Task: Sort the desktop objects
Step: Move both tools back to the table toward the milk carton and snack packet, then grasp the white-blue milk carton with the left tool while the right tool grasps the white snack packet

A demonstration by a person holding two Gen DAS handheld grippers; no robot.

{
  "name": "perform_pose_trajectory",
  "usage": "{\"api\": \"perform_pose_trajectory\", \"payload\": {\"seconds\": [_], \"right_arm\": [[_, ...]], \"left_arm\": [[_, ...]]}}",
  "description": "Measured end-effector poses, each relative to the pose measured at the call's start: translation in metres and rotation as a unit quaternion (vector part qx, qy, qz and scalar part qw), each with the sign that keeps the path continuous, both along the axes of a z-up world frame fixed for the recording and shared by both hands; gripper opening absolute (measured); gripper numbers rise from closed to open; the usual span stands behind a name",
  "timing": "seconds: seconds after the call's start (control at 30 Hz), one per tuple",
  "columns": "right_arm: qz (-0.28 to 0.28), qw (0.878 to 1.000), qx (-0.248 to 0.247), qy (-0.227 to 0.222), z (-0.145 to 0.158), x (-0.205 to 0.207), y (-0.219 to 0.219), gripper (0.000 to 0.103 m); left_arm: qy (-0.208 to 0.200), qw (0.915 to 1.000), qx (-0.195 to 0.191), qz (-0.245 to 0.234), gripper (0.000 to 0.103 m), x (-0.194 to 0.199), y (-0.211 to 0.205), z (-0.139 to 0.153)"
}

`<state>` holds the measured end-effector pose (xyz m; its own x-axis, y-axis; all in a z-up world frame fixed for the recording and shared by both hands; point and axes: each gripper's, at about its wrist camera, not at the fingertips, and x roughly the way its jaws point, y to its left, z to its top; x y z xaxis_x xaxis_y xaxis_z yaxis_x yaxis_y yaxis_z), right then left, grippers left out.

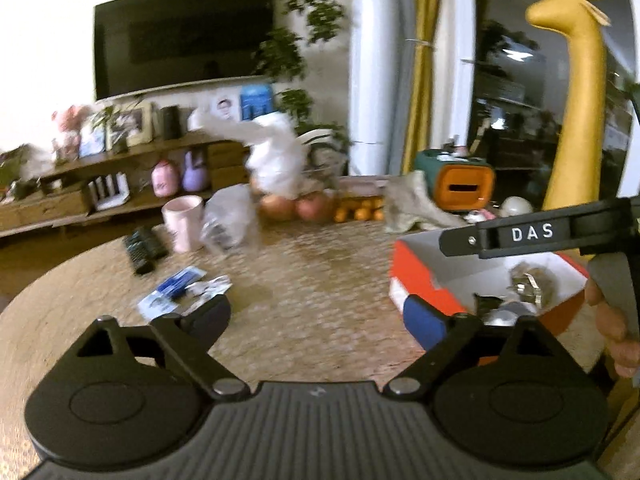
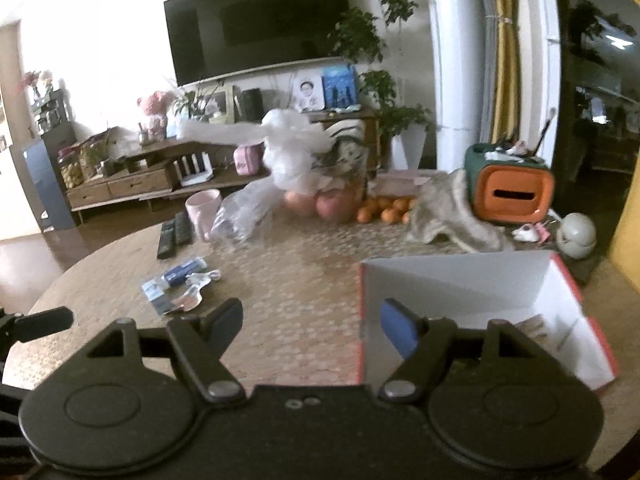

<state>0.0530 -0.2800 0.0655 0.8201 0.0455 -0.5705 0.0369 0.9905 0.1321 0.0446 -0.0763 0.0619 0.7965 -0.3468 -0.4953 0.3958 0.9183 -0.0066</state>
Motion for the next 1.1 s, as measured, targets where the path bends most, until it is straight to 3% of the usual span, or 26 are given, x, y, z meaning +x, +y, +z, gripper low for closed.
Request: {"api": "perform_pose_trajectory", "payload": {"seconds": [0.2, 0.37, 1.1], "right_arm": [[0.021, 1.000, -0.002, 0.014, -0.012, 0.031, 0.031, 0.076], [0.048, 0.999, -0.007, 0.021, -0.023, 0.062, 0.057, 0.076], [0.116, 0.991, -0.018, 0.065, -0.105, 0.198, 0.138, 0.076]], "left_arm": [[0.002, 0.9990, -0.002, 0.044, 0.097, 0.023, 0.037, -0.016], [0.002, 0.9969, -0.015, 0.077, 0.103, 0.048, 0.069, -0.030], [0.051, 0.9955, 0.005, 0.079, 0.103, 0.206, 0.144, -0.122]]}}
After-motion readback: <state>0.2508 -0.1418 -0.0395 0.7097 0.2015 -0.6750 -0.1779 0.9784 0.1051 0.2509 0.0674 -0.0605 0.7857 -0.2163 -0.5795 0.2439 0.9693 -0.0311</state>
